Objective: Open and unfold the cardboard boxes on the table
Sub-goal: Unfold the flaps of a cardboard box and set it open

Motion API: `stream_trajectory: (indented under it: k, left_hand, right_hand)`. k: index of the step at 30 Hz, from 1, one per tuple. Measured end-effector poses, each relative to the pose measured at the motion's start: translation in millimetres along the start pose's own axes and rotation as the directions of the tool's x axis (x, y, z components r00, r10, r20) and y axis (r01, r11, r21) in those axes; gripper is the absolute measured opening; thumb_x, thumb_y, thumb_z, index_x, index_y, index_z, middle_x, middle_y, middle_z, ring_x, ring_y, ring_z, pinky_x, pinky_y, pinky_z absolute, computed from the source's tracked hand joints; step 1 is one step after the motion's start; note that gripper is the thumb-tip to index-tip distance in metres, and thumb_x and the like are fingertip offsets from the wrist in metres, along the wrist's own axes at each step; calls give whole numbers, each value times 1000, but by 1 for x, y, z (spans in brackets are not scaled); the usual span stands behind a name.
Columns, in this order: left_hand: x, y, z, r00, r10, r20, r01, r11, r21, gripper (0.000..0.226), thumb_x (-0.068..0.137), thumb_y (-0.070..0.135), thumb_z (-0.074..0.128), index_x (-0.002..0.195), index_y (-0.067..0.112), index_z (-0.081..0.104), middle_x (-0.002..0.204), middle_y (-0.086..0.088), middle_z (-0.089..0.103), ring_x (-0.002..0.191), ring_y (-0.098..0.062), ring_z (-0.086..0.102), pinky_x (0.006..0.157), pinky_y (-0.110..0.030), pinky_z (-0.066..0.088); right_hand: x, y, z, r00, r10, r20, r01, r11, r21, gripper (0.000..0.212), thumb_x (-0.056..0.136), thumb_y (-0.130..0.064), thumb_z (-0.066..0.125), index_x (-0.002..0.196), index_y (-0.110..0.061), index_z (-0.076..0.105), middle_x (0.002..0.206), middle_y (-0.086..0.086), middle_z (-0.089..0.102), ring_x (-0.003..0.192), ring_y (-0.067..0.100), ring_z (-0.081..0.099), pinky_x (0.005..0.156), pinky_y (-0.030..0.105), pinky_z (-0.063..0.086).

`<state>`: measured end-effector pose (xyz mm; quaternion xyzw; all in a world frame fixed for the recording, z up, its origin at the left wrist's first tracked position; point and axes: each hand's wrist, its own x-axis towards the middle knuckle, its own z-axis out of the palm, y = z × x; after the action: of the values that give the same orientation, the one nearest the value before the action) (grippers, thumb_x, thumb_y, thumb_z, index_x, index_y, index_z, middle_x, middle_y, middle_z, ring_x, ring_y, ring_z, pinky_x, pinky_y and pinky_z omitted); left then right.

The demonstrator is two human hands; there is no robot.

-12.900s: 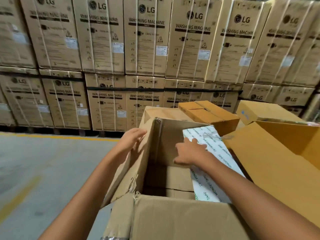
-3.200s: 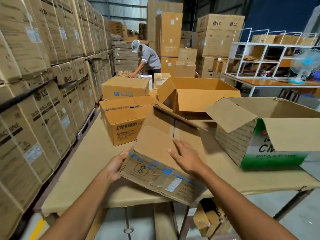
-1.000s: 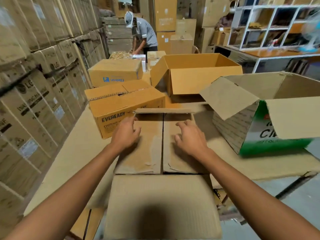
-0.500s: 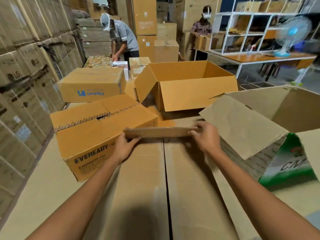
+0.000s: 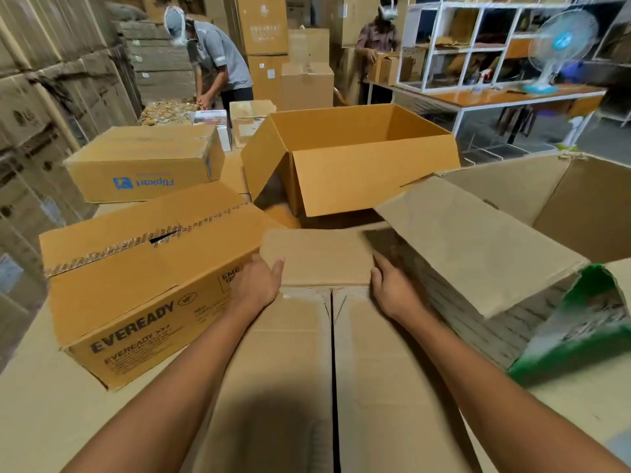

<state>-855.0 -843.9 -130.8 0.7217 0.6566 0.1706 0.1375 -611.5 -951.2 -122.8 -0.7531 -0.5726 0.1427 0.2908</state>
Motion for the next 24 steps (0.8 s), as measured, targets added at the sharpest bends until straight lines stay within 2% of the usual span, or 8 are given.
stream_trajectory:
  k: [6,11,13,15,17,20,22,24]
  left_hand:
    - [4,-6,-3,996,85,32,-82,993,-85,66,101,55,33,144,4,32,127,-21,61,111,-39,60,88,-44,50]
    - [0,3,6,960,223,171,-212,974,-80,82,99,63,30,156,5,18,145,-17,50,129,-34,51,103,-45,44]
    - [-1,6,9,940,233,251,-241,971,1,82,90,78,24,117,10,61,114,-18,66,111,-34,63,87,-39,50]
    - [-3,10,11,934,215,287,-237,971,44,79,86,83,22,68,13,56,79,-13,67,81,-32,68,75,-34,52]
    - [-5,14,11,948,185,259,-204,978,50,75,92,74,29,63,11,55,77,-13,66,73,-29,64,76,-35,54]
    - [-12,12,11,976,140,169,-143,990,1,62,99,61,33,96,10,68,103,-15,69,92,-32,64,79,-37,51]
    - [-24,4,8,980,131,148,-113,986,-126,54,101,52,38,136,14,55,135,-14,59,120,-37,56,95,-40,47]
    - [-40,-12,7,976,127,175,-67,946,-316,53,101,44,44,148,20,42,146,-7,51,133,-34,47,108,-41,39]
  right_hand:
    - [-14,-4,-12,990,88,-106,-99,990,-101,44,103,-28,46,144,-12,46,136,21,54,125,38,51,101,42,43]
    - [-24,9,-14,969,245,-18,-239,956,173,49,103,-25,51,143,3,46,141,22,54,133,35,49,107,34,36]
    - [-24,19,-12,956,290,36,-292,948,127,43,102,-35,51,120,4,60,119,24,66,111,38,61,85,34,45]
    - [-26,21,-13,950,307,56,-309,951,25,48,102,-40,49,97,5,63,96,24,69,92,39,65,67,32,39]
    - [-29,17,-17,954,295,48,-295,955,-4,50,103,-40,47,96,7,63,96,26,69,92,40,65,66,32,38]
    - [-44,9,-24,946,314,78,-312,949,-33,47,102,-42,48,121,0,56,122,23,64,114,39,60,87,35,46]
    - [-66,8,-31,921,380,89,-373,924,-86,63,100,-47,49,146,-6,38,142,18,54,130,36,51,104,40,41]
    - [-93,8,-39,911,406,73,-391,907,-155,73,97,-54,50,153,-13,28,145,15,52,131,35,51,104,41,42]
